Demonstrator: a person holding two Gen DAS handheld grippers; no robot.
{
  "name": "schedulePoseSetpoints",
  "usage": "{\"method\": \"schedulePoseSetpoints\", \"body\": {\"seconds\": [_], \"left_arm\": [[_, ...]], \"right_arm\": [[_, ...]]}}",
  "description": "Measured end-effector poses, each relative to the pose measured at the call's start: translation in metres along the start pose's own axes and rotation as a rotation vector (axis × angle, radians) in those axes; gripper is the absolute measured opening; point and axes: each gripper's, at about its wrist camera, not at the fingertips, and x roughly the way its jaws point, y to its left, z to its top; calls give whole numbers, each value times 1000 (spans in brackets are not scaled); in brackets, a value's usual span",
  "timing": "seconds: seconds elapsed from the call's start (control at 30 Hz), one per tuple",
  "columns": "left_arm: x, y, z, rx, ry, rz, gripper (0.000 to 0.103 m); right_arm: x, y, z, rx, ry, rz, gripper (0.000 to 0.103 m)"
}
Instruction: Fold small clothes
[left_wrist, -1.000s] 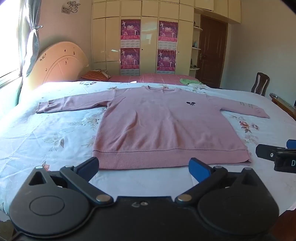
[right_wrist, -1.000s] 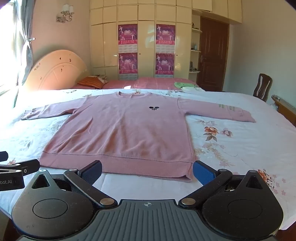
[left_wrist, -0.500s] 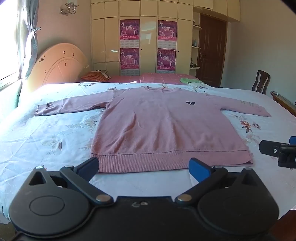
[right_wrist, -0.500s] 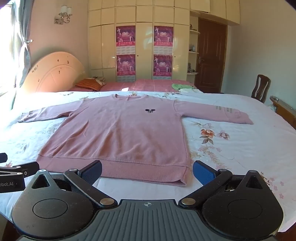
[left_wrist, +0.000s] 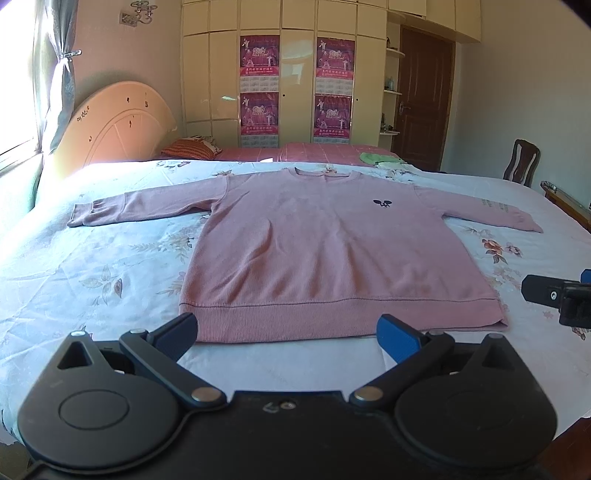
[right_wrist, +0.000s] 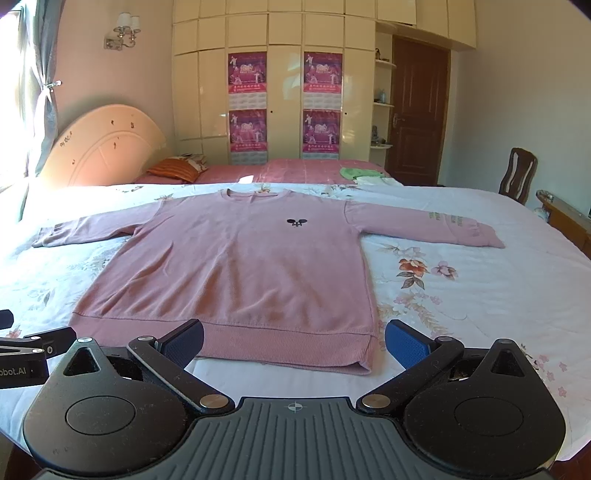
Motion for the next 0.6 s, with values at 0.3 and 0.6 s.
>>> {"method": "schedulePoseSetpoints", "body": {"seconds": [0.3, 0.6], "left_arm": [[0, 1, 0, -2, 0, 7, 103], [3, 2, 1, -12, -5, 14, 103]], "right_arm": [[1, 0, 0, 0, -3, 2, 103], [1, 1, 1, -7, -2, 2, 103]]}}
